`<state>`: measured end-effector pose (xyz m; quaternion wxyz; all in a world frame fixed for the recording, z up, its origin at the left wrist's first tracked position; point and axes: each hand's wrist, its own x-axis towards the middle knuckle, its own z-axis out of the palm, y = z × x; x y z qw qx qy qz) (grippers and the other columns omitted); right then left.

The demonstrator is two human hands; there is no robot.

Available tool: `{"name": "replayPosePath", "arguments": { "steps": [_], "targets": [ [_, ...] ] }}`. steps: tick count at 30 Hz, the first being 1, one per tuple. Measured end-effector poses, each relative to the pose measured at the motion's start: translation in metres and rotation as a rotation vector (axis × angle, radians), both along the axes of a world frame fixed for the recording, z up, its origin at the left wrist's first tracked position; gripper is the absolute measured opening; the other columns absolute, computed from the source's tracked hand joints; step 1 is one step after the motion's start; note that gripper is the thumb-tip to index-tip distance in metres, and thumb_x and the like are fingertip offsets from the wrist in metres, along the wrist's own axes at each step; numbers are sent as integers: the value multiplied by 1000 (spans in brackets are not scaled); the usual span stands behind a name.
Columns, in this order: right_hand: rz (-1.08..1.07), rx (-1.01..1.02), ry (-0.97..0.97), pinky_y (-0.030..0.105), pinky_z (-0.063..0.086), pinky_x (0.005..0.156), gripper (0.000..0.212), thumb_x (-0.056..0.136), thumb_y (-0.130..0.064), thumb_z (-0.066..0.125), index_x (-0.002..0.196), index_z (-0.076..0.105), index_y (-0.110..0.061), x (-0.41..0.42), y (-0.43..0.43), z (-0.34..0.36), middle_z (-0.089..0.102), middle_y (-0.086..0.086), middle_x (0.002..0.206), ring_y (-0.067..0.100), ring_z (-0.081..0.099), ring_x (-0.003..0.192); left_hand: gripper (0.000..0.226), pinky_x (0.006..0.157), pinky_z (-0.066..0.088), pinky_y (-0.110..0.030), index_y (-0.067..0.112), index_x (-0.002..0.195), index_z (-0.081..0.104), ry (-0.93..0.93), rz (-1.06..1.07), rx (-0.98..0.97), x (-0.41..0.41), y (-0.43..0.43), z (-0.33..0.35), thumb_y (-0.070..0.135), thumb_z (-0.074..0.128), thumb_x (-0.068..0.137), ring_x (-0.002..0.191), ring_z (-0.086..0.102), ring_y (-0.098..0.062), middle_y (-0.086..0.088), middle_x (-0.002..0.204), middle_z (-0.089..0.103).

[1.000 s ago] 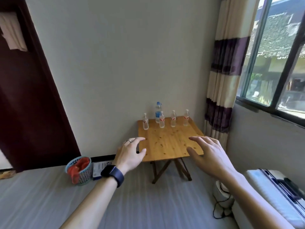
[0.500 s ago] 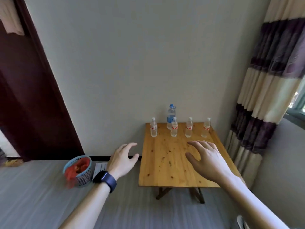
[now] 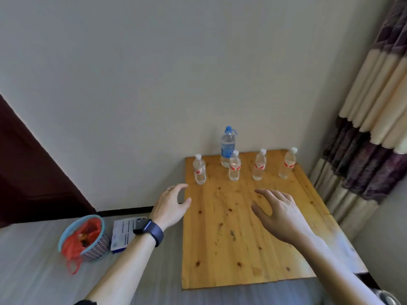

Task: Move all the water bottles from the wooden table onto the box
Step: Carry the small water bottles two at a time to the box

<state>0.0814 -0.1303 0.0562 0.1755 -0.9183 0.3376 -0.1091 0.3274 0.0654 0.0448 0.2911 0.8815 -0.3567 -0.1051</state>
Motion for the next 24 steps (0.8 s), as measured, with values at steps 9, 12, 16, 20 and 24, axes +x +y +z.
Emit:
{"name": "replayPosePath", "arguments": {
  "steps": [9, 12, 16, 20, 24],
  "targets": [
    [-26, 189, 119, 35, 36, 108, 60, 95, -60, 47, 149, 37, -36, 108, -135, -76, 50, -6, 145, 27, 36, 138, 49, 96, 42, -29, 33, 141, 44, 126, 35, 87, 97, -138, -68, 40, 58, 95, 133, 46, -19, -1, 146, 49],
    [-11, 267, 170, 37, 37, 108, 64, 95, -58, 49, 152, 32, -34, 150, -187, -98, 50, -2, 145, 29, 39, 136, 54, 89, 41, -26, 32, 144, 39, 168, 106, 141, 125, -184, -86, 39, 59, 95, 129, 48, -21, -6, 141, 50],
    [27, 305, 183, 41, 36, 108, 70, 93, -55, 55, 153, 30, -30, 213, -246, -118, 48, 3, 146, 31, 40, 135, 65, 84, 40, -24, 32, 149, 29, 182, 126, 184, 168, -241, -106, 36, 63, 93, 124, 52, -21, -6, 141, 48],
    [2, 318, 107, 44, 30, 111, 77, 92, -48, 63, 153, 31, -17, 279, -285, -136, 50, 11, 144, 36, 40, 135, 84, 94, 41, -27, 32, 153, 21, 257, 216, 155, 214, -281, -131, 44, 70, 86, 130, 46, -23, -6, 146, 41],
    [-75, 413, -7, 45, 25, 115, 93, 85, -52, 71, 155, 25, -12, 336, -320, -159, 43, 13, 151, 36, 37, 139, 106, 102, 37, -32, 31, 157, 6, 402, 356, 47, 253, -315, -152, 34, 79, 81, 136, 38, -23, -12, 154, 29]
  ]
}}
